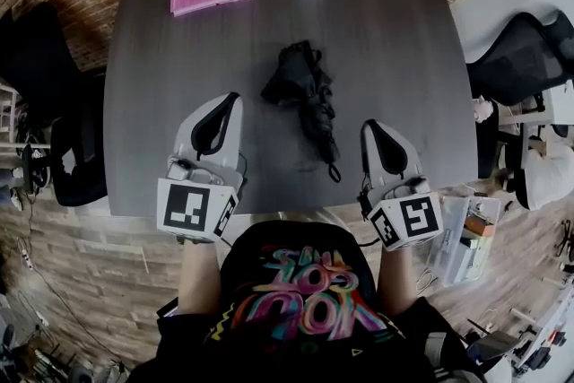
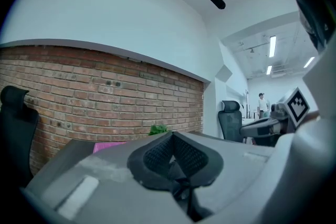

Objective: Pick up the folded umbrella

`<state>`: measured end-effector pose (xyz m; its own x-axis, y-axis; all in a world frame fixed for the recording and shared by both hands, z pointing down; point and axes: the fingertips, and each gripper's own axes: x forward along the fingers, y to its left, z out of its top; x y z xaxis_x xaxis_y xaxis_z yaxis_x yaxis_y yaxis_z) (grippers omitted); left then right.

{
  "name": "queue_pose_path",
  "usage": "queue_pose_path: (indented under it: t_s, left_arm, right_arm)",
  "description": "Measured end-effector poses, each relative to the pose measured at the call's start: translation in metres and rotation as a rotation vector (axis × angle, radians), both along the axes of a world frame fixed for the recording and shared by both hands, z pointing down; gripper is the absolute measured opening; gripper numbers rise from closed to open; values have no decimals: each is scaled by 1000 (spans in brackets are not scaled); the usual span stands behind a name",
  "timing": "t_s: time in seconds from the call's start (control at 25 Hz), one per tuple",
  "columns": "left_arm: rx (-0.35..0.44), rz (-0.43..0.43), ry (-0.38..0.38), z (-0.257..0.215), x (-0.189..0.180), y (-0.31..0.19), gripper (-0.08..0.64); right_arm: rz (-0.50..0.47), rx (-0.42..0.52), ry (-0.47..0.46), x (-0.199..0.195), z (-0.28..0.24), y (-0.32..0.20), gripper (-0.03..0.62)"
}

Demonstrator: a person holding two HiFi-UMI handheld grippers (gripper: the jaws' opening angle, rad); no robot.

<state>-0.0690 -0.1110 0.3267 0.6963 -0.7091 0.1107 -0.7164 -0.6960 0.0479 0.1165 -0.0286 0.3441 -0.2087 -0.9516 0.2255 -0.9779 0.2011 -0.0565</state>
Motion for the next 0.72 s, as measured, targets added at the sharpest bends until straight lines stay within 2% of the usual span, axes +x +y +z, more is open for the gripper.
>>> queue_pose_path:
  t_s: [0.36, 0.72]
  left_arm:
    - [21, -28, -15, -12, 53, -44, 2]
    - [3, -92, -48, -5, 60, -59, 0]
  right_arm:
    - [-80, 22, -10, 42, -9, -58, 0]
    - [-159, 8, -32, 56, 3, -87, 0]
